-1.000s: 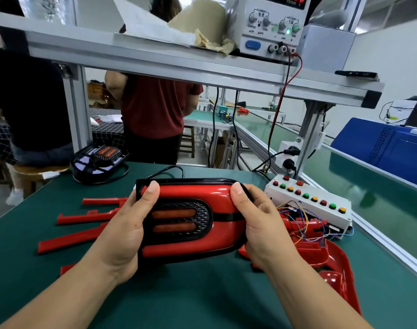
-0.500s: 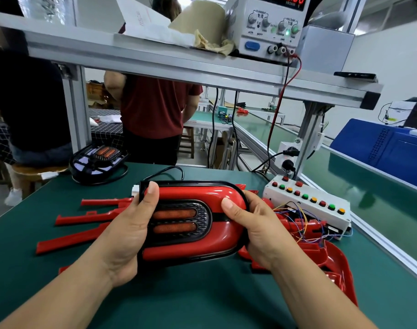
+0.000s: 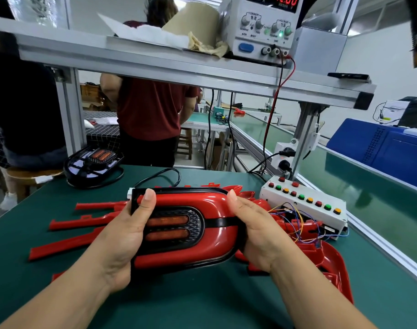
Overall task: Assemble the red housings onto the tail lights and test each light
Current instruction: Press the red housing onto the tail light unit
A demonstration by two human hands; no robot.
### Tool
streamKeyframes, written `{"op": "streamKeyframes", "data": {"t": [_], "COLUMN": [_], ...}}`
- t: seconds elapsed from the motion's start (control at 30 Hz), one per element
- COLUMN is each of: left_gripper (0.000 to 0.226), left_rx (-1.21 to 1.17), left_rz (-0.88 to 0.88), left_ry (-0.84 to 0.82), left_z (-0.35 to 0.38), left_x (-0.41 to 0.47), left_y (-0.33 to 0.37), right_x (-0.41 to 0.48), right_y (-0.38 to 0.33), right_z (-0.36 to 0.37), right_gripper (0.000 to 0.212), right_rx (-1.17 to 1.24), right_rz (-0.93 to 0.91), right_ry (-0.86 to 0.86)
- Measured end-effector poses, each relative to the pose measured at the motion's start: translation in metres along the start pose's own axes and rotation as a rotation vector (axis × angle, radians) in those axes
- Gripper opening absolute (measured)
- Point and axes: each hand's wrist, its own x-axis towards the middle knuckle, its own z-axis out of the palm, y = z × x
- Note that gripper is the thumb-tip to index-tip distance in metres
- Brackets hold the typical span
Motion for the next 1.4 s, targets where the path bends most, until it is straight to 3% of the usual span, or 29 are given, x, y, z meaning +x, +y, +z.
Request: {"op": "streamKeyframes", "data": {"t": [0.23,0.47,0.73,0.87,1.4], "left_gripper": [0.064,0.071,0.057,0.061,0.038], "left_rx": [-0.052,0.005,0.007,-0.01,-0.026], "left_rz": [-0.068,-0.038,-0.032,-0.037,0.044], "left_ry": [-0.09,-0.032,-0.038,-0.067,-0.044], "left_z": [0.0001,0.0006,0.0003,0.0006,0.0023], "left_x": [-0.0032,-0.0029,-0.0037,-0.0048,-0.0054], "left_y": [0.0009,-0.0003,-0.0007,0.0007,0.0019], "right_x": [0.0027,0.0001,-0.0021,-0.0012,-0.0003], "right_y": [0.002,0.0025,0.0011,0.0018,0.0055], "right_z": [-0.0027,0.001,0.0046,0.0036,0.0051], "right_gripper": [0.041,0.053,0.044,0.047,0.044], "right_rx": [0.03,0.021,0.02,0.029,0.071], "right_rz": [-0.023,-0.032,-0.054,-0.037,-0.103], "right_ry": [0.076,0.047,0.015,0.015,0.023]}}
